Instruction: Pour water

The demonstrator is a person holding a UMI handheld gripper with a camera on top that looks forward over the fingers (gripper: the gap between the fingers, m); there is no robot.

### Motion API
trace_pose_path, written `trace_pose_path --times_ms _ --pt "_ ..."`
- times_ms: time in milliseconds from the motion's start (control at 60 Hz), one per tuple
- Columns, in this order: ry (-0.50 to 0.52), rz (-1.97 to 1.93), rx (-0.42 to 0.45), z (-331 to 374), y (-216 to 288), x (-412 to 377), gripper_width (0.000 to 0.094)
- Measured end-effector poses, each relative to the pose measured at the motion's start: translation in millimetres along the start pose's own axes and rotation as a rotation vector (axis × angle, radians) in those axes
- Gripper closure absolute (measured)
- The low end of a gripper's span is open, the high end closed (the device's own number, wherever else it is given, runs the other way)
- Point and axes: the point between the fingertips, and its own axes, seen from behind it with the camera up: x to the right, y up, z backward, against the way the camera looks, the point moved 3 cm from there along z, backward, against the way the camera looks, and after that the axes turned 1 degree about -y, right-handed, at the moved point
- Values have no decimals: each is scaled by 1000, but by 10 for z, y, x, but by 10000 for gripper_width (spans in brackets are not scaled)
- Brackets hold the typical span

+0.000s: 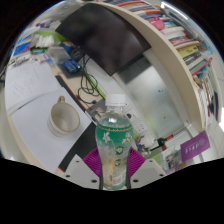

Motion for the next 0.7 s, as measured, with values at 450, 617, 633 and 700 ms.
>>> trace_pose_path --times_ms 450,617,633,700 --pt "-90 958 28 -499 302 141 634" --pt "-137 1151 35 -600 390 25 635" --pt "-135 1165 35 -607 384 13 634" --pt "-132 1190 24 -624 354 -24 634"
